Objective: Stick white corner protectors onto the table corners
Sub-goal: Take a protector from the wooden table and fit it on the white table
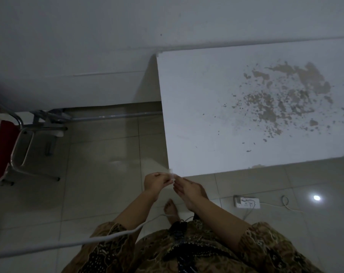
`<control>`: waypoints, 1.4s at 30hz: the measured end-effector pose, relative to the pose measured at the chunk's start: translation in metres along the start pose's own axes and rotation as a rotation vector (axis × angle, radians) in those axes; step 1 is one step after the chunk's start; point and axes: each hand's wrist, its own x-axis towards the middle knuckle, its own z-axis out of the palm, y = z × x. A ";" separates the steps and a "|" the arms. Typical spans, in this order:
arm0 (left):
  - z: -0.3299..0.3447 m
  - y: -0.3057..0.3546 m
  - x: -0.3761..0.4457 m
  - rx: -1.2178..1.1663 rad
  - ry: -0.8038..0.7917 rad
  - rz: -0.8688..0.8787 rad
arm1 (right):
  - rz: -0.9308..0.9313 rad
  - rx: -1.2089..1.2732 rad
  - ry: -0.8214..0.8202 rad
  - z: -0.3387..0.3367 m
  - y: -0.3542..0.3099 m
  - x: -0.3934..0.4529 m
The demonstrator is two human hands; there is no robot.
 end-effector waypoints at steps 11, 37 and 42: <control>-0.007 0.004 0.008 0.026 -0.070 -0.044 | -0.049 -0.161 0.110 0.010 -0.004 0.011; 0.013 0.014 0.037 0.362 -0.023 -0.084 | 0.026 -0.270 0.005 0.002 -0.015 0.009; 0.001 0.016 0.030 0.205 -0.217 -0.152 | 0.080 -0.282 -0.142 -0.006 -0.023 0.004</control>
